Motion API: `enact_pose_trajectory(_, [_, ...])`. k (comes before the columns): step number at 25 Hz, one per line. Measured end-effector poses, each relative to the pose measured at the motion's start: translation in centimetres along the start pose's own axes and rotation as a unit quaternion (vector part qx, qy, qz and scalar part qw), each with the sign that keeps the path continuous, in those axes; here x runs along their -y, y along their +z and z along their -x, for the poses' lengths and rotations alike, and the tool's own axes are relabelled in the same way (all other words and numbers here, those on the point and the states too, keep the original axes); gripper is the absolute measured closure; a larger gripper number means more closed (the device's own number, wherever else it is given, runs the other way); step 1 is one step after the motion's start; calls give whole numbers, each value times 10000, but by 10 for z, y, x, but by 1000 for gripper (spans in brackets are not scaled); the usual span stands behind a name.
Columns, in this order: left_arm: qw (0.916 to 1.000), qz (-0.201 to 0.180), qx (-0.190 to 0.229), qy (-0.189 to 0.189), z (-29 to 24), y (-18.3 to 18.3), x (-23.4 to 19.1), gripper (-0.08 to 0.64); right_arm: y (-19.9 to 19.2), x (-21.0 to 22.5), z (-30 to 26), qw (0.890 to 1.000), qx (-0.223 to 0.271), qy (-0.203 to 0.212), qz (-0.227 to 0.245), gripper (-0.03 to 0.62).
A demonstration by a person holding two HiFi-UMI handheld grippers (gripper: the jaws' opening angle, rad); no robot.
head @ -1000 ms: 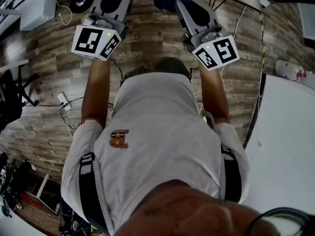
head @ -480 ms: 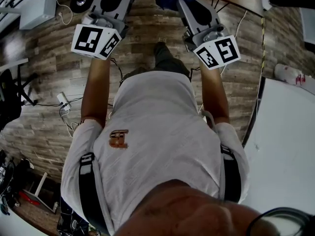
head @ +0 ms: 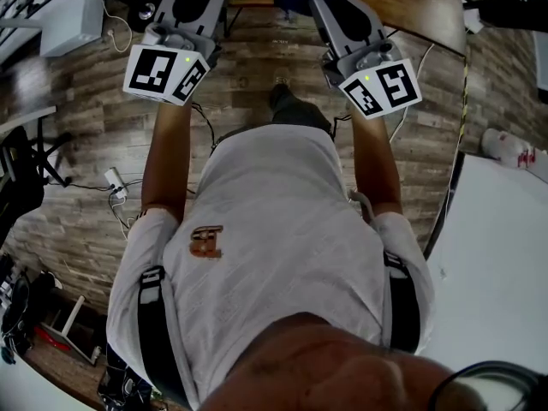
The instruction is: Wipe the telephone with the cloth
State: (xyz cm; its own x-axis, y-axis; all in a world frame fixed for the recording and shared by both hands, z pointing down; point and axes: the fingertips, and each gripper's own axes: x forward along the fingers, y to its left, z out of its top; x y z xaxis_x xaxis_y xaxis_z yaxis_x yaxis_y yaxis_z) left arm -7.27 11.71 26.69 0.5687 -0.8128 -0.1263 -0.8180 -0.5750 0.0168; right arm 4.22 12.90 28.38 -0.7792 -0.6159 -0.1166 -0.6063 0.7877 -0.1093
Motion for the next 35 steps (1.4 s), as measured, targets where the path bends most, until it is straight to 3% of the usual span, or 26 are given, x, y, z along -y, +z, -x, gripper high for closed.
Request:
enact_pose_trajectory(17, [9971,-132,-366,656,-185,-32,-97,541,3,193,-108,9980,-117,590,-218,532])
enact_pose_trajectory(23, [9958,-184,-469,768,-210,-45,-118,541,-1,224,-127,9973,-142,668,-263,532])
enact_pose_trajectory(35, [9918,-75,-867,933,-241,-66,-179,540,-11,245,-181,9971,-341,633,-229,532])
